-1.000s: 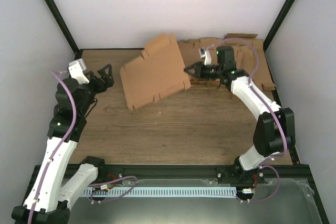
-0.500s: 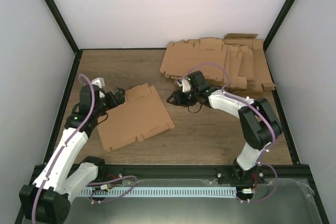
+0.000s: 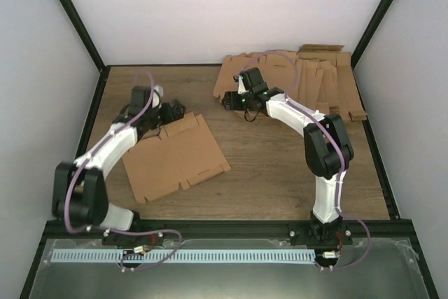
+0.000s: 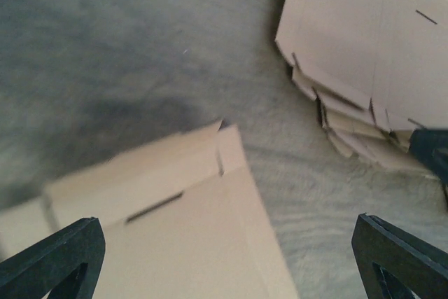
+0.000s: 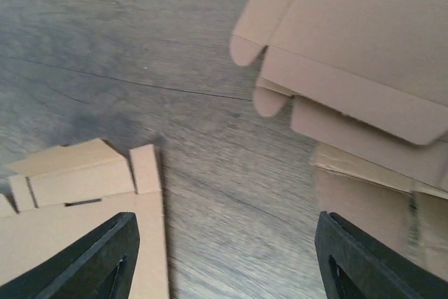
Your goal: Fold the paper box
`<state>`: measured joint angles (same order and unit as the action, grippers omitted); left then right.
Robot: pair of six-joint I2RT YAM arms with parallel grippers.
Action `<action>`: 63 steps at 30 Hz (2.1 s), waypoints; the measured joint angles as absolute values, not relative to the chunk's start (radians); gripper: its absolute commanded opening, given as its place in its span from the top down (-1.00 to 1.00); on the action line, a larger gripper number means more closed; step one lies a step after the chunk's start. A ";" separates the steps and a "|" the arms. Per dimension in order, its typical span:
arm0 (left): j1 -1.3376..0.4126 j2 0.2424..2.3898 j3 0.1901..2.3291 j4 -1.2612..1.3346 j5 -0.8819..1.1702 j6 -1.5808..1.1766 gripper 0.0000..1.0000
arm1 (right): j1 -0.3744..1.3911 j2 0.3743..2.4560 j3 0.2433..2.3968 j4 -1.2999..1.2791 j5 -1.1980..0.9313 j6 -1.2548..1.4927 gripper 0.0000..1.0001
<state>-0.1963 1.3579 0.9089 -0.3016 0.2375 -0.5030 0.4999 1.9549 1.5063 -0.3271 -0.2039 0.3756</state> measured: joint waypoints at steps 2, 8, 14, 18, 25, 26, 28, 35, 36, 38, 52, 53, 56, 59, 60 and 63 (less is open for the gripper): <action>-0.196 1.479 1.001 -0.275 0.267 -0.494 -0.95 | 0.491 1.956 1.507 -0.349 -0.186 0.365 -0.46; -0.196 1.731 1.198 -0.219 0.340 -0.487 -0.87 | 0.442 1.972 1.538 -0.384 -0.142 0.313 -0.46; -0.196 1.987 1.447 -0.223 0.435 -0.463 -0.70 | 0.416 1.998 1.564 -0.391 -0.100 0.280 -0.47; -0.196 2.133 1.579 -0.251 0.467 -0.445 -0.67 | 0.411 1.998 1.564 -0.390 -0.100 0.269 -0.47; -0.196 2.381 1.850 -0.336 0.509 -0.418 -0.14 | 0.408 1.982 1.559 -0.398 -0.105 0.262 -0.47; -0.196 2.410 1.884 -0.345 0.518 -0.416 -0.10 | 0.408 1.975 1.559 -0.400 -0.107 0.262 -0.47; -0.196 2.463 1.948 -0.360 0.542 -0.417 -0.09 | 0.408 1.965 1.558 -0.403 -0.108 0.262 -0.47; -0.199 2.582 2.103 -0.365 0.664 -0.444 0.20 | 0.407 1.921 1.533 -0.416 -0.091 0.254 -0.47; -0.200 2.592 2.111 -0.362 0.682 -0.447 0.23 | 0.407 1.913 1.526 -0.419 -0.088 0.254 -0.47; -0.204 2.608 2.125 -0.361 0.718 -0.451 0.24 | 0.407 1.896 1.514 -0.422 -0.083 0.253 -0.47; -0.292 2.704 2.218 -0.368 0.870 -0.469 0.74 | 0.402 1.852 1.494 -0.425 -0.061 0.244 -0.47; -0.295 2.708 2.220 -0.365 0.881 -0.472 0.74 | 0.402 1.852 1.490 -0.425 -0.059 0.244 -0.47; -0.300 2.714 2.225 -0.352 0.899 -0.488 0.73 | 0.401 1.852 1.481 -0.426 -0.057 0.244 -0.47; -0.310 2.717 2.225 -0.339 0.901 -0.511 0.69 | 0.400 1.852 1.481 -0.426 -0.055 0.244 -0.47; -0.316 2.719 2.226 -0.331 0.902 -0.521 0.67 | 0.400 1.852 1.481 -0.426 -0.054 0.244 -0.47; -0.335 2.724 2.230 -0.313 0.902 -0.542 0.60 | 0.400 1.852 1.475 -0.424 -0.048 0.244 -0.47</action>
